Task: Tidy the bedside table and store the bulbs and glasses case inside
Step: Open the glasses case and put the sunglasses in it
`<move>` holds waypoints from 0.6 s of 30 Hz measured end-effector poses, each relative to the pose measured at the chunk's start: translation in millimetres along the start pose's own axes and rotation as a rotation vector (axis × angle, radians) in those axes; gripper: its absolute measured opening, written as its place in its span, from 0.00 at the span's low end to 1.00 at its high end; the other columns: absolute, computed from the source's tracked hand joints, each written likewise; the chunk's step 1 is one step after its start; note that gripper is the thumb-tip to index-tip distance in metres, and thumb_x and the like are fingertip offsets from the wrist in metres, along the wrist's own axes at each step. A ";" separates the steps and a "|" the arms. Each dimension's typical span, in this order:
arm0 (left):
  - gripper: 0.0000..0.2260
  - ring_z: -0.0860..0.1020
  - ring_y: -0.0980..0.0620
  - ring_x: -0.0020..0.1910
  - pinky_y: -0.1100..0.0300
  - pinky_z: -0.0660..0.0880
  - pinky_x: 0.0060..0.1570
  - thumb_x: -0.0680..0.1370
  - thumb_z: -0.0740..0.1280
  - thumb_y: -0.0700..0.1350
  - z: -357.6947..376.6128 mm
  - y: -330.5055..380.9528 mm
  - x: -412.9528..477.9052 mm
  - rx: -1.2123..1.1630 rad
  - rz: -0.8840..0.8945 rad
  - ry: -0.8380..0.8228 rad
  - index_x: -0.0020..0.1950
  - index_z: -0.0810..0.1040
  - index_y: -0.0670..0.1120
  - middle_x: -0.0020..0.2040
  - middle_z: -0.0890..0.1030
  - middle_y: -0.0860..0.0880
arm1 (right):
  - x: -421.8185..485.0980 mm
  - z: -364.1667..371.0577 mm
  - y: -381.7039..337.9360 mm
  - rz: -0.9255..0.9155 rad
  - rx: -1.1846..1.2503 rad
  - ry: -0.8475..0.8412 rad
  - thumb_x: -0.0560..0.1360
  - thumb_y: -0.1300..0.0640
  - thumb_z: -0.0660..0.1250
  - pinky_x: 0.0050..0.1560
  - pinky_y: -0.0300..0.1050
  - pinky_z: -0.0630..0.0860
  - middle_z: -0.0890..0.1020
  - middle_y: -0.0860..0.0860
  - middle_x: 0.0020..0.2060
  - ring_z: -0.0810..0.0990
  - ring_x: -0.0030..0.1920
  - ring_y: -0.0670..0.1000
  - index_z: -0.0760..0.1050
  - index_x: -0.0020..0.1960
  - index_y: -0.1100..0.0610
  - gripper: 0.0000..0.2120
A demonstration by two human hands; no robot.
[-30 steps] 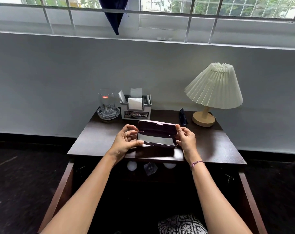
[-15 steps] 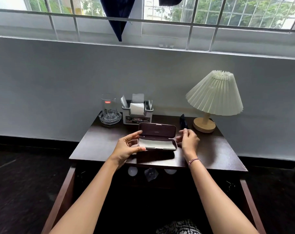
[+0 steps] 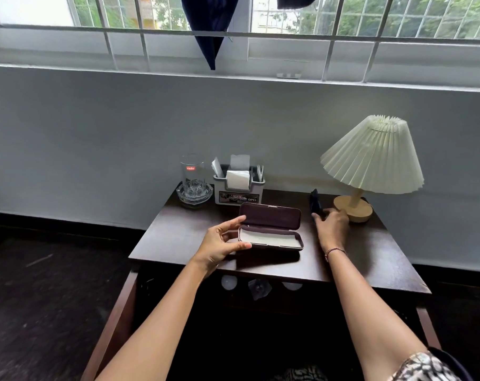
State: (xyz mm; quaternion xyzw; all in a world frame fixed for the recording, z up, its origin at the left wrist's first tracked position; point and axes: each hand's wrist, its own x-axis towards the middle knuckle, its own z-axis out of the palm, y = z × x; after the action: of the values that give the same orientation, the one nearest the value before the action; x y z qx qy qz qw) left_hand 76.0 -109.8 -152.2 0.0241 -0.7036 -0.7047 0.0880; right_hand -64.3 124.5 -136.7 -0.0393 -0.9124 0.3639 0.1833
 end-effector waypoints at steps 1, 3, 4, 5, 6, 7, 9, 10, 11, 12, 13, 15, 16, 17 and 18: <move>0.30 0.80 0.65 0.46 0.71 0.75 0.47 0.63 0.76 0.30 0.3 0.3 0.1 0.003 -0.003 0.001 0.59 0.77 0.55 0.53 0.79 0.52 | 1.5 0.4 0.7 0.012 0.009 0.005 0.74 0.56 0.69 0.55 0.51 0.73 0.75 0.64 0.56 0.76 0.56 0.64 0.78 0.56 0.65 0.15; 0.30 0.80 0.65 0.46 0.71 0.75 0.47 0.63 0.75 0.29 1.0 0.2 0.3 0.002 -0.007 0.007 0.59 0.77 0.54 0.52 0.79 0.52 | 4.0 0.5 3.3 0.041 0.049 0.022 0.74 0.58 0.68 0.55 0.50 0.73 0.76 0.64 0.55 0.76 0.55 0.63 0.80 0.53 0.64 0.11; 0.30 0.80 0.64 0.46 0.71 0.75 0.46 0.63 0.75 0.29 1.3 0.1 0.1 -0.001 -0.007 0.010 0.59 0.77 0.54 0.51 0.79 0.52 | 4.5 0.6 4.6 0.046 0.066 0.033 0.74 0.59 0.68 0.55 0.49 0.73 0.77 0.64 0.54 0.77 0.54 0.63 0.80 0.52 0.63 0.09; 0.30 0.80 0.64 0.46 0.71 0.75 0.46 0.63 0.75 0.28 1.5 0.2 -0.1 -0.001 -0.007 0.014 0.59 0.77 0.54 0.51 0.79 0.52 | 4.5 0.8 5.8 0.048 0.078 0.042 0.74 0.61 0.68 0.55 0.49 0.73 0.77 0.64 0.54 0.77 0.53 0.63 0.80 0.51 0.63 0.08; 0.30 0.80 0.63 0.46 0.70 0.76 0.47 0.64 0.75 0.28 1.8 0.5 -0.3 0.002 -0.007 0.016 0.60 0.77 0.54 0.52 0.79 0.52 | 4.5 0.9 6.5 0.049 0.087 0.047 0.74 0.61 0.68 0.56 0.49 0.73 0.77 0.64 0.53 0.77 0.53 0.63 0.81 0.50 0.63 0.07; 0.31 0.80 0.62 0.47 0.70 0.76 0.47 0.64 0.75 0.29 2.1 0.8 -0.4 0.006 -0.008 0.017 0.60 0.77 0.53 0.53 0.79 0.51 | 4.3 1.0 6.9 0.050 0.093 0.048 0.74 0.61 0.68 0.55 0.48 0.73 0.77 0.63 0.53 0.77 0.53 0.63 0.81 0.49 0.63 0.07; 0.31 0.80 0.61 0.47 0.69 0.76 0.48 0.64 0.75 0.28 2.6 1.4 -0.7 0.013 -0.010 0.017 0.62 0.75 0.51 0.54 0.79 0.50 | 4.4 1.3 5.7 0.057 0.109 0.054 0.74 0.58 0.69 0.55 0.48 0.73 0.77 0.63 0.53 0.77 0.53 0.63 0.81 0.49 0.63 0.09; 0.32 0.80 0.62 0.46 0.69 0.76 0.47 0.64 0.74 0.28 2.9 1.8 -1.2 0.017 -0.011 0.018 0.64 0.75 0.49 0.53 0.79 0.50 | 4.7 1.3 4.4 0.063 0.121 0.059 0.74 0.56 0.69 0.54 0.48 0.73 0.77 0.63 0.53 0.77 0.53 0.63 0.81 0.48 0.64 0.10; 0.32 0.80 0.63 0.46 0.70 0.76 0.46 0.64 0.74 0.28 3.3 2.2 -1.4 0.019 -0.012 0.019 0.65 0.74 0.47 0.52 0.79 0.51 | 5.3 1.4 2.9 0.070 0.132 0.065 0.74 0.55 0.69 0.54 0.49 0.73 0.77 0.63 0.53 0.77 0.53 0.63 0.80 0.48 0.64 0.11; 0.32 0.80 0.64 0.45 0.70 0.76 0.46 0.64 0.74 0.27 3.7 2.4 -1.8 0.020 -0.011 0.019 0.66 0.74 0.45 0.52 0.80 0.51 | 5.8 1.7 1.7 0.076 0.139 0.069 0.74 0.54 0.69 0.54 0.49 0.74 0.77 0.63 0.53 0.77 0.52 0.63 0.80 0.47 0.64 0.12; 0.32 0.80 0.64 0.45 0.70 0.76 0.45 0.64 0.74 0.27 3.8 2.7 -2.1 0.022 -0.010 0.020 0.66 0.74 0.44 0.52 0.80 0.51 | 6.3 1.9 1.0 0.083 0.142 0.071 0.73 0.53 0.70 0.54 0.50 0.74 0.77 0.63 0.53 0.78 0.52 0.63 0.80 0.47 0.64 0.12; 0.32 0.80 0.65 0.45 0.70 0.76 0.46 0.64 0.74 0.28 3.8 3.3 -2.3 0.021 -0.007 0.020 0.65 0.74 0.48 0.53 0.79 0.50 | 6.9 2.8 0.7 0.095 0.145 0.073 0.73 0.54 0.70 0.53 0.50 0.74 0.77 0.63 0.52 0.78 0.52 0.64 0.79 0.46 0.64 0.12; 0.32 0.80 0.64 0.45 0.70 0.76 0.46 0.64 0.74 0.28 3.8 3.8 -2.0 0.018 -0.007 0.018 0.64 0.74 0.49 0.53 0.79 0.50 | 7.0 2.9 0.7 0.097 0.145 0.075 0.72 0.55 0.71 0.53 0.49 0.74 0.77 0.63 0.53 0.78 0.52 0.64 0.79 0.46 0.64 0.11; 0.32 0.80 0.63 0.46 0.70 0.76 0.47 0.64 0.74 0.28 3.9 4.1 -1.7 0.017 -0.007 0.016 0.63 0.74 0.50 0.53 0.79 0.50 | 7.1 2.9 0.8 0.097 0.145 0.077 0.72 0.56 0.71 0.53 0.49 0.74 0.76 0.63 0.53 0.77 0.52 0.63 0.79 0.46 0.64 0.11; 0.32 0.80 0.63 0.46 0.70 0.76 0.47 0.64 0.74 0.28 3.9 4.3 -1.5 0.017 -0.007 0.016 0.63 0.74 0.51 0.53 0.79 0.50 | 7.2 2.6 0.9 0.097 0.143 0.079 0.72 0.56 0.71 0.53 0.49 0.74 0.76 0.63 0.53 0.77 0.52 0.63 0.79 0.47 0.64 0.10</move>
State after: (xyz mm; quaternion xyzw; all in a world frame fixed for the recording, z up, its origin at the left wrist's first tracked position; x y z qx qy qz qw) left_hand 77.3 -105.7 -148.1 0.0328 -0.7087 -0.6989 0.0910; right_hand -72.1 124.9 -136.9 -0.0844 -0.8732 0.4348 0.2035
